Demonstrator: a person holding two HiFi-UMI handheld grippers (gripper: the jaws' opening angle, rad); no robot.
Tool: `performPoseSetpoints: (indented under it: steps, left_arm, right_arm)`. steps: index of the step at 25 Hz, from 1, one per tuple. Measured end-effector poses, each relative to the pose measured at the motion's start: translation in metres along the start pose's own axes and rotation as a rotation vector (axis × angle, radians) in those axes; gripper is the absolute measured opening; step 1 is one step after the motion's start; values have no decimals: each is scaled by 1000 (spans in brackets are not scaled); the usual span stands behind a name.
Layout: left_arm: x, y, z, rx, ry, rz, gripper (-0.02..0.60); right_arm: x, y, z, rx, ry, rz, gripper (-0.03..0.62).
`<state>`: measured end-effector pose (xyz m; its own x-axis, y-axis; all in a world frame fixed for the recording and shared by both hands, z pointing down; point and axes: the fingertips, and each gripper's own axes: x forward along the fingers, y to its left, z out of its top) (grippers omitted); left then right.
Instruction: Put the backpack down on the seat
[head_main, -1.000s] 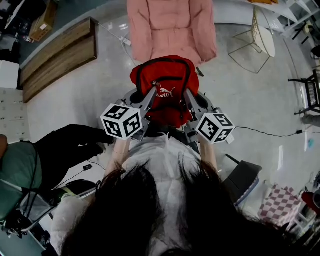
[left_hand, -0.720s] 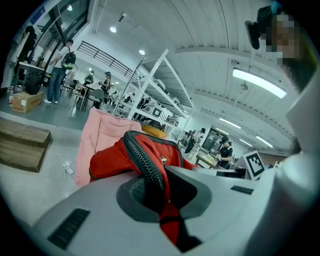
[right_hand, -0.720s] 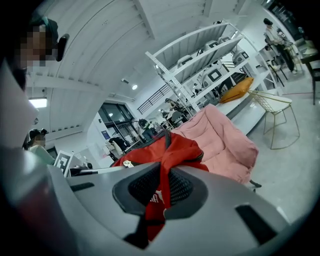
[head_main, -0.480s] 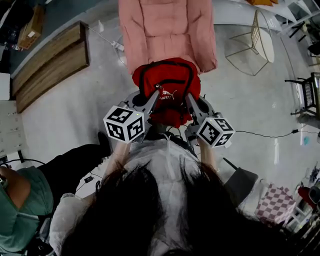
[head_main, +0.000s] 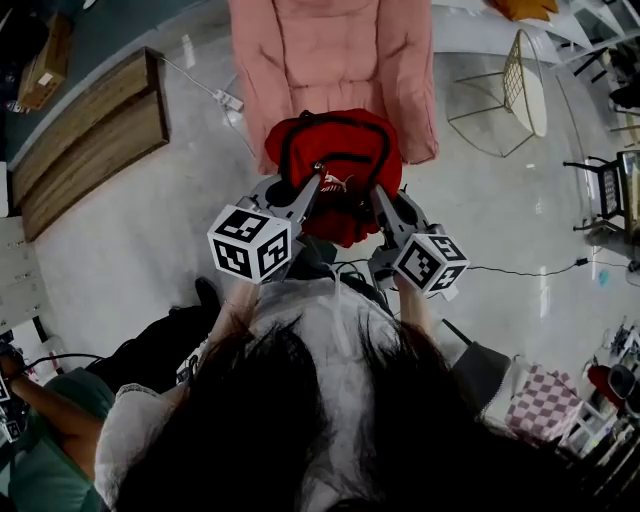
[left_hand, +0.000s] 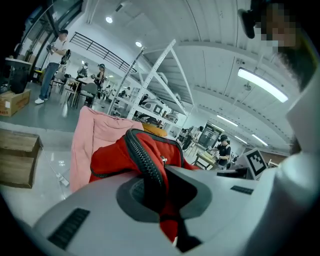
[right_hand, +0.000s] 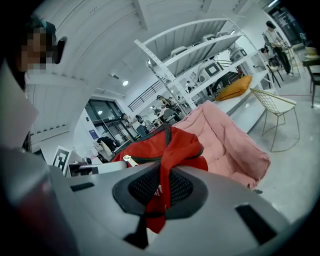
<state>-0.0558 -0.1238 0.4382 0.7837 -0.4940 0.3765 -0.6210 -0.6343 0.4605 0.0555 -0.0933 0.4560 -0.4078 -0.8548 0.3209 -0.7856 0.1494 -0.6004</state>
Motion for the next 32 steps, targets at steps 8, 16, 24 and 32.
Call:
performPoseSetpoints:
  steps: [8, 16, 24, 32]
  left_arm:
    - [19, 49, 39, 14, 23, -35, 40]
    - [34, 49, 54, 83, 30, -60, 40]
    - [55, 62, 70, 81, 36, -45, 40]
    - [106, 86, 87, 73, 68, -1, 40]
  right_arm:
    - [55, 6, 22, 14, -5, -42, 44]
    - [62, 2, 36, 13, -21, -62, 44]
    - [84, -11, 59, 0, -21, -52, 44]
    - [124, -49, 81, 21, 17, -19, 44]
